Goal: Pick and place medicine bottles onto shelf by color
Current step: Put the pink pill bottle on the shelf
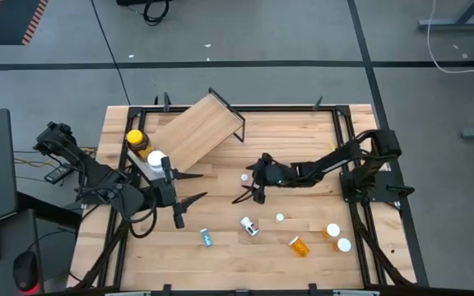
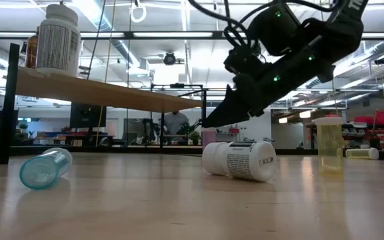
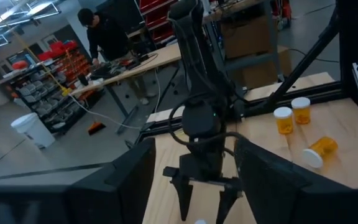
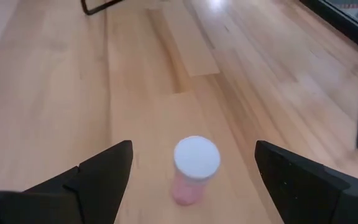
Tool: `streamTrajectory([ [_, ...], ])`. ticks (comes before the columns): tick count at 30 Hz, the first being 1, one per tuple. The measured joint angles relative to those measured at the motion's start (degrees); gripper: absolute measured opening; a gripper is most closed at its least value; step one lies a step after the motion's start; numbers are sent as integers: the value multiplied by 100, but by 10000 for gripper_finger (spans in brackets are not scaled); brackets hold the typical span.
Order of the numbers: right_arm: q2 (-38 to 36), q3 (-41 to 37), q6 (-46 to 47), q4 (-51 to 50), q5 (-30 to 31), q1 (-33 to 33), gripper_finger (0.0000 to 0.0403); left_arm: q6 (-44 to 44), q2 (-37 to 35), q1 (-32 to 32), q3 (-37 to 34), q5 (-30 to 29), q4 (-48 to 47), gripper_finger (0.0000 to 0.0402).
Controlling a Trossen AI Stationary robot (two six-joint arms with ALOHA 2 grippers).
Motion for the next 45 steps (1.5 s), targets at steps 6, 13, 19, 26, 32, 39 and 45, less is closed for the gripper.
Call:
streamTrajectory([
  [6,392,247,10,-2,-35,-49,347,-35,2,0,0,-1,-9,218],
  [13,573,340,-4,-39,-18,-49,347,-43,2,0,0,-1,-22,215],
  [19,553,340,40,-130,0,-49,347,-45,2,0,0,1,-23,209],
  [26,551,340,189,-266,271,-49,347,-122,2,0,0,-1,-20,207],
  [32,544,340,190,-266,286,-49,345,-119,2,0,0,-1,-20,205],
  [39,544,340,231,-266,286,-49,283,-113,2,0,2,-1,-20,199],
  [45,542,340,224,-266,284,-49,221,-104,2,0,2,-1,-20,200],
])
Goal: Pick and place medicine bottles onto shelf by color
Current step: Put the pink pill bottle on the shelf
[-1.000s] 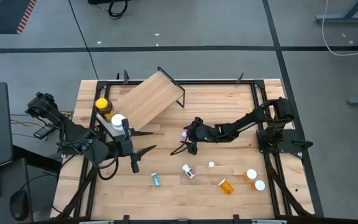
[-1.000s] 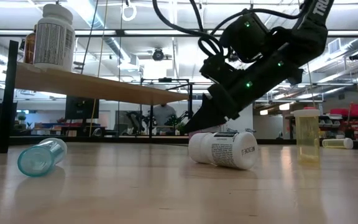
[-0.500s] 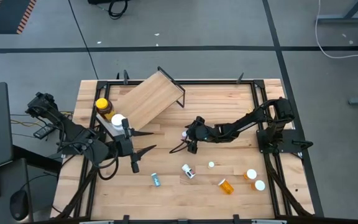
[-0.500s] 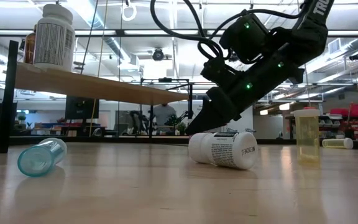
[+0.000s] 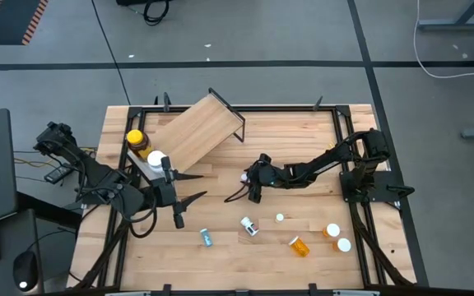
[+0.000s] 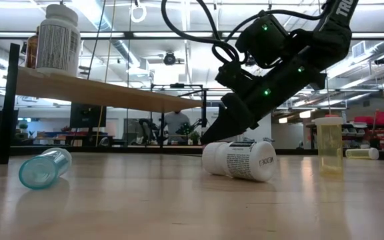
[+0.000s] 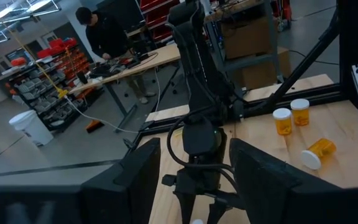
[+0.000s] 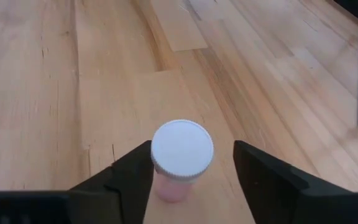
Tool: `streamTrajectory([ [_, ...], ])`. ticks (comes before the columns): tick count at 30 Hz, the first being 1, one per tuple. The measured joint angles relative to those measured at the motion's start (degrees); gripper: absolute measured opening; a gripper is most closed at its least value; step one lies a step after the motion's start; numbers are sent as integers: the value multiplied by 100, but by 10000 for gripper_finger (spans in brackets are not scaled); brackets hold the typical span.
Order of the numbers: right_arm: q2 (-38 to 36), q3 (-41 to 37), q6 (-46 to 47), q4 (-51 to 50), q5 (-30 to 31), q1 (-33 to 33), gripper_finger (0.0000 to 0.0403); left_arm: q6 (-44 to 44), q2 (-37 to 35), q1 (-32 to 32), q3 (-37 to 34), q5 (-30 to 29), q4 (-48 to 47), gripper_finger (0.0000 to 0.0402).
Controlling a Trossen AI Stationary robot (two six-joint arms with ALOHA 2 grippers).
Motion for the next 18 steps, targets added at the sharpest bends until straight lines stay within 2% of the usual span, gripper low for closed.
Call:
streamTrajectory([
  [6,-2,0,-11,0,0,0,201,0,0,0,0,0,0,195],
  [18,-9,42,-23,82,-2,0,199,0,0,0,0,0,-2,190],
])
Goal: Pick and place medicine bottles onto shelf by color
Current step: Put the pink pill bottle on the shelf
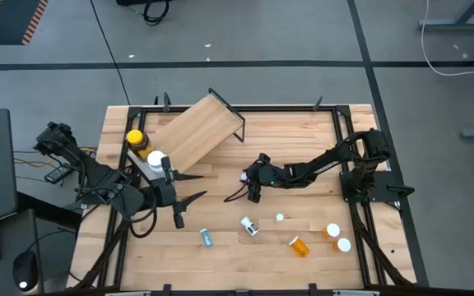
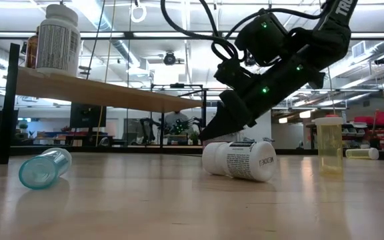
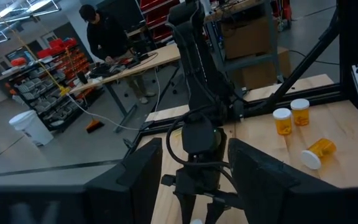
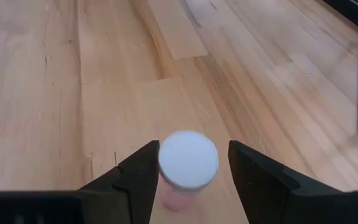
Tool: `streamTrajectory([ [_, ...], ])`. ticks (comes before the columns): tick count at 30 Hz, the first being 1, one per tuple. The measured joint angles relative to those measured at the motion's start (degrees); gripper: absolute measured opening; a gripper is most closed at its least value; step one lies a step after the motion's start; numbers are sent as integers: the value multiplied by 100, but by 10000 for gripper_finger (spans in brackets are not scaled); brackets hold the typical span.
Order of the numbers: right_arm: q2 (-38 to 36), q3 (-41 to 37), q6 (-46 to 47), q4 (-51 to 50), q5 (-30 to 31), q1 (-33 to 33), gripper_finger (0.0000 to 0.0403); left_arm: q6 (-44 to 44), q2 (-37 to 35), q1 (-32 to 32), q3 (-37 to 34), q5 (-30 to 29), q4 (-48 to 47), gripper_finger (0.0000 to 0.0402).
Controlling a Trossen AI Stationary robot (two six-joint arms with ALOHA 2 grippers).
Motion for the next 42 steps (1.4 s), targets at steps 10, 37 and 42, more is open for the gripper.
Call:
streamTrajectory([
  [10,0,102,-14,-160,-42,0,198,-2,0,0,0,0,0,191],
  [37,-133,102,-15,-305,-46,0,153,-33,2,0,2,2,1,186],
  [42,-525,102,-142,-320,-47,0,153,-35,2,0,2,0,0,183],
])
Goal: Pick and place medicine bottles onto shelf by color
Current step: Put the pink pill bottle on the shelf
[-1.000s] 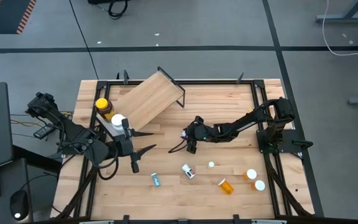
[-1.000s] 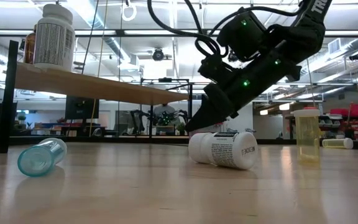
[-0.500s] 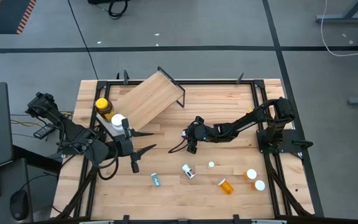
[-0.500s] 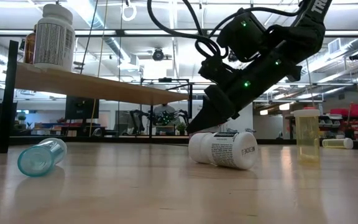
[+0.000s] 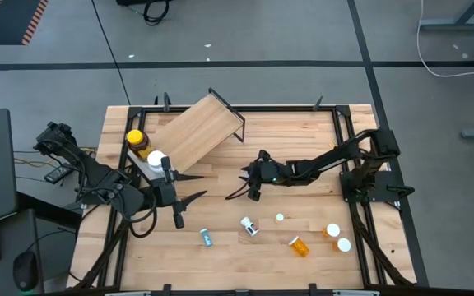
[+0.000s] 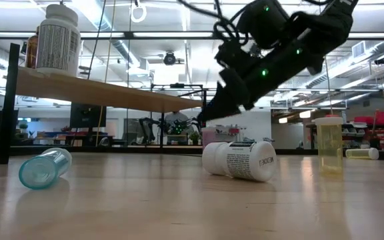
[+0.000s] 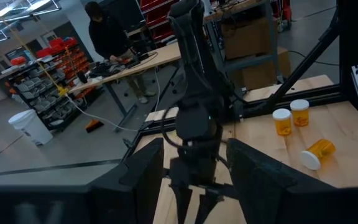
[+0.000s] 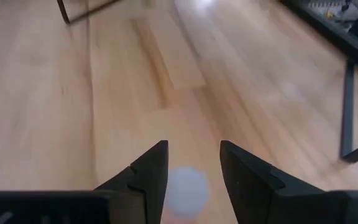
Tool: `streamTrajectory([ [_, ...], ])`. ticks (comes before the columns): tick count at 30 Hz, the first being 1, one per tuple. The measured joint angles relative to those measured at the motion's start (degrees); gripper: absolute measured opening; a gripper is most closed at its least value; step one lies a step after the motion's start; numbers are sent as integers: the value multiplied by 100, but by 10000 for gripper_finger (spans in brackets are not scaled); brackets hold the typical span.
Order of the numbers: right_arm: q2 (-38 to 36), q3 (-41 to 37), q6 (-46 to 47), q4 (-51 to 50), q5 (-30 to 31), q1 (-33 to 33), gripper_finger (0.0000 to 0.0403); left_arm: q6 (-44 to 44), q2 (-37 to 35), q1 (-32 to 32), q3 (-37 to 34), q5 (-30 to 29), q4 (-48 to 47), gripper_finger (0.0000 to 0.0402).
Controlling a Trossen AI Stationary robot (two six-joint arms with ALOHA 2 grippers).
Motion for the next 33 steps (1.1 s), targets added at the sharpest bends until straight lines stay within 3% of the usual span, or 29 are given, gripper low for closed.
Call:
streamTrajectory([
  [8,-554,0,186,-607,-111,4,154,-2,0,0,0,0,-2,182],
  [16,-557,-22,187,-891,-557,4,165,-7,0,0,0,0,-4,186],
  [28,-550,-170,180,-754,-529,4,306,-11,0,0,0,0,-6,185],
  [33,-550,-170,280,-743,-552,4,329,-13,0,0,0,2,-5,184],
])
